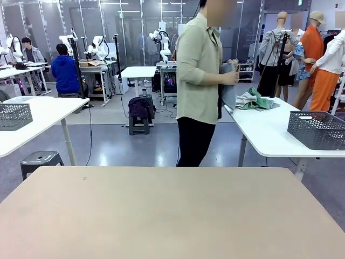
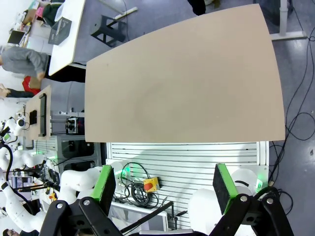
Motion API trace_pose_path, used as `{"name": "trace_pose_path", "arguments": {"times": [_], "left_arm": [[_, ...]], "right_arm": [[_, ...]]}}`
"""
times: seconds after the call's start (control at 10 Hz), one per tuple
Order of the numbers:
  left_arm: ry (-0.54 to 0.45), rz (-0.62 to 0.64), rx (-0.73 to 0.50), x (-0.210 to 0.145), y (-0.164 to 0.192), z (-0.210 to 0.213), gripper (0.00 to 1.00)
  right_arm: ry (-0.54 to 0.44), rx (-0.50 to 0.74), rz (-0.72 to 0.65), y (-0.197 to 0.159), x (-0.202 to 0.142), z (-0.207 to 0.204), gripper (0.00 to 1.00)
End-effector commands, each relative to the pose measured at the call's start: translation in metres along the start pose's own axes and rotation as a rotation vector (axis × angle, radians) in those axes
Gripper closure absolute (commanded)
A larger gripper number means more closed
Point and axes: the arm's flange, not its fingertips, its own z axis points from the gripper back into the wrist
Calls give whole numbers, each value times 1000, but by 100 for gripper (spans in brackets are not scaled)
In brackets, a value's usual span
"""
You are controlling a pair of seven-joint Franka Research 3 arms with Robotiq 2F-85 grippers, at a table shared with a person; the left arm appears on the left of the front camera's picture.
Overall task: Fold the towels and place them in the basket.
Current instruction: When a person lays out a Towel with hook on the table, fold it in half twice.
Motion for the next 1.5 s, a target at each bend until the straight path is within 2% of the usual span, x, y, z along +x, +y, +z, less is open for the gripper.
{"name": "trace_pose_path", "arguments": {"times": [0.0,1.4], "left_arm": [[9,13,23,0,-2,0,0],[9,13,23,0,-2,0,0]], "right_arm": [[0,0,1,0,0,0,0],[0,0,1,0,0,0,0]]}}
